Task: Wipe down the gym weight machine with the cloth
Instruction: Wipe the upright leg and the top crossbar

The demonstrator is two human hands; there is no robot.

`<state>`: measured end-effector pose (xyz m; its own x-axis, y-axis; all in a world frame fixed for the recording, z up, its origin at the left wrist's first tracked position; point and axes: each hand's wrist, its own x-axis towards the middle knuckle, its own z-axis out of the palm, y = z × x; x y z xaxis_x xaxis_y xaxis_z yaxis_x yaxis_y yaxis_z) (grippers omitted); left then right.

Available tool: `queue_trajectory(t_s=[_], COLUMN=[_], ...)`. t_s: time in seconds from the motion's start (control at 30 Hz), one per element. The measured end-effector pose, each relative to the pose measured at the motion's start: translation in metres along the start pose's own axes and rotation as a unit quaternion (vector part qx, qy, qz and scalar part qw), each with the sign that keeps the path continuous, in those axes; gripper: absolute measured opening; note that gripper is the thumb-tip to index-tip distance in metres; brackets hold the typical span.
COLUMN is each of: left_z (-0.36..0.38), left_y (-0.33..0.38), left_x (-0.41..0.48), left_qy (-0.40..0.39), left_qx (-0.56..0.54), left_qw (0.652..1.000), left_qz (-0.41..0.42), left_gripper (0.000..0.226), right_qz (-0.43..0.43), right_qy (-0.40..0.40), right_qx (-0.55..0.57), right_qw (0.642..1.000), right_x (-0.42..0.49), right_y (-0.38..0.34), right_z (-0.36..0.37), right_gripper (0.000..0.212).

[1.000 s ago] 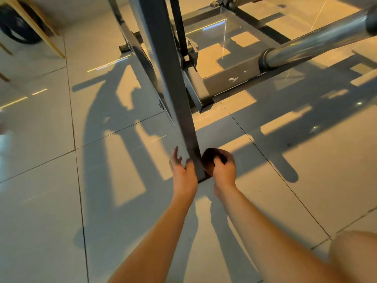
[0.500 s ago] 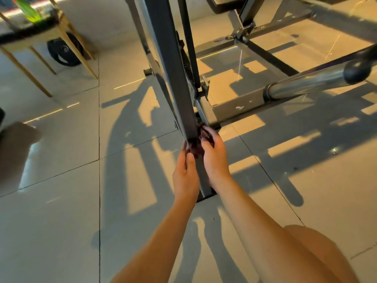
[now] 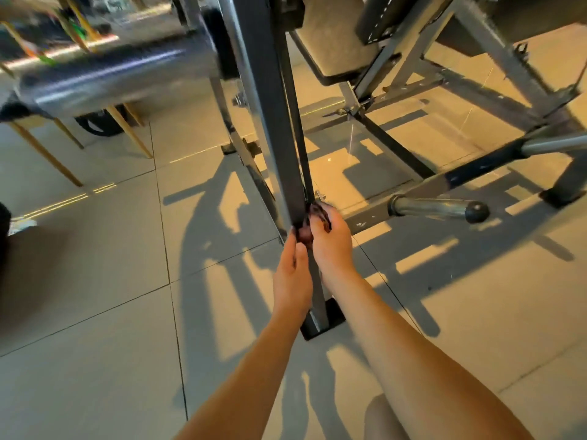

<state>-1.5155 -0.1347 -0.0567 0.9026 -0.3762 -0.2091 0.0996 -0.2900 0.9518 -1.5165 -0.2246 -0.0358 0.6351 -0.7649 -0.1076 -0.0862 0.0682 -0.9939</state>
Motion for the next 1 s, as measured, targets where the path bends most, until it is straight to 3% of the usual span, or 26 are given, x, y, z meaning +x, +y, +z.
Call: queue_trajectory(t_s=[0.17, 0.53, 0.8, 1.0], left_z=[-0.018, -0.057, -0.077, -0.087], left_y=[0.094, 0.327, 0.44, 0.478], left_x=[-0.012, -0.093, -0.137, -0.123], left_qy=[-0.018, -0.048, 0.032, 0.086], left_qx=[-0.016, 0.013, 0.051, -0.048], left_qw=[1.0, 0.998, 0.998, 0.995], left_qz=[-0.003, -0.027, -0.012, 0.025], left_gripper=[0.044, 0.024, 0.023, 0.017], right_qz=[0.02, 0.113, 0.089, 0.015], right_qy=[-0.003, -0.033, -0.082, -0.065], right_qx=[-0.037, 0.055, -0.01, -0.082], right_qw=[0.999, 0.992, 0.993, 0.994], right_x=[-0.015, -0.082, -0.098, -0.082], right_y=[-0.087, -0.321, -0.436, -0.474], right_z=[-0.002, -0.072, -0.101, -0.095], right_gripper=[0.032, 0.029, 0.022, 0.013])
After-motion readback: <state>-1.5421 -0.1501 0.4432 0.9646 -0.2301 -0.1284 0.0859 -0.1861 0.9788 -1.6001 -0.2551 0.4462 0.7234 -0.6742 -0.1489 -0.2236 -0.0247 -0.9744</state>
